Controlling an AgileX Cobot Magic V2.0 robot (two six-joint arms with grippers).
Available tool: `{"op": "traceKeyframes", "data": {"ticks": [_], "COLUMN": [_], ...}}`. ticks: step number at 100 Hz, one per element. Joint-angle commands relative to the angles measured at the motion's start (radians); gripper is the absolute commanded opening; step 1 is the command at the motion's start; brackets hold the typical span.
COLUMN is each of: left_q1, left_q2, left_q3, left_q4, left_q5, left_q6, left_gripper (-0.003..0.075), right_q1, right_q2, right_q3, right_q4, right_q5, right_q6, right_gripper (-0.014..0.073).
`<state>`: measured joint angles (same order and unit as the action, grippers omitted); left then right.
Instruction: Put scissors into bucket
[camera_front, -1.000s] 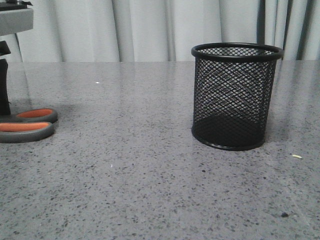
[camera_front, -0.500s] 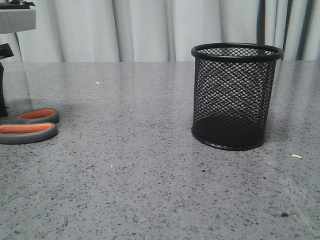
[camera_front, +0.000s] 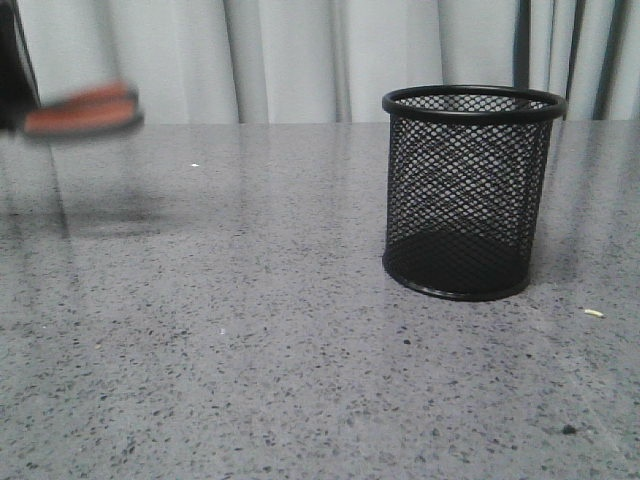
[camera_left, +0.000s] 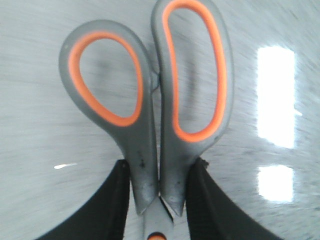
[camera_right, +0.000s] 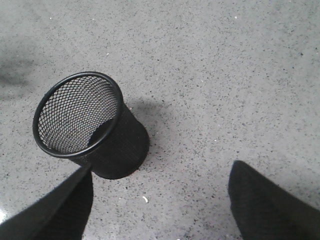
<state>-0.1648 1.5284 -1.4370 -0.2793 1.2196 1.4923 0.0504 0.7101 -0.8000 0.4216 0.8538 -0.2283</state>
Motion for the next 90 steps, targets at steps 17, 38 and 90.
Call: {"op": "traceKeyframes", "data": {"ticks": [17, 38, 90], "left_q1": [-0.098, -0.258, -0.670], "left_q2": [-0.161, -0.211, -0.171], "left_q3": [-0.221, -0.280, -0.298], "left_q4": [-0.042, -0.038, 0.102], "left_q5": [0.057, 0.055, -0.168], "left_q6": [-0.146, -0.226, -0.482], "left_gripper": [-0.0019, -0.0019, -0.0019], "right_q1": [-0.003, -0.003, -0.003], "right_q2": [0.004, 0.004, 0.004], "right_q3": [-0.033, -0.033, -0.033], "right_q4": [0.271, 0.759, 1.003], "right_q5": [-0.105, -0.117, -0.069], "right_q6": [-0.108, -0.367, -0.441], "right_gripper": [0.0507, 0.0507, 0.0507]}}
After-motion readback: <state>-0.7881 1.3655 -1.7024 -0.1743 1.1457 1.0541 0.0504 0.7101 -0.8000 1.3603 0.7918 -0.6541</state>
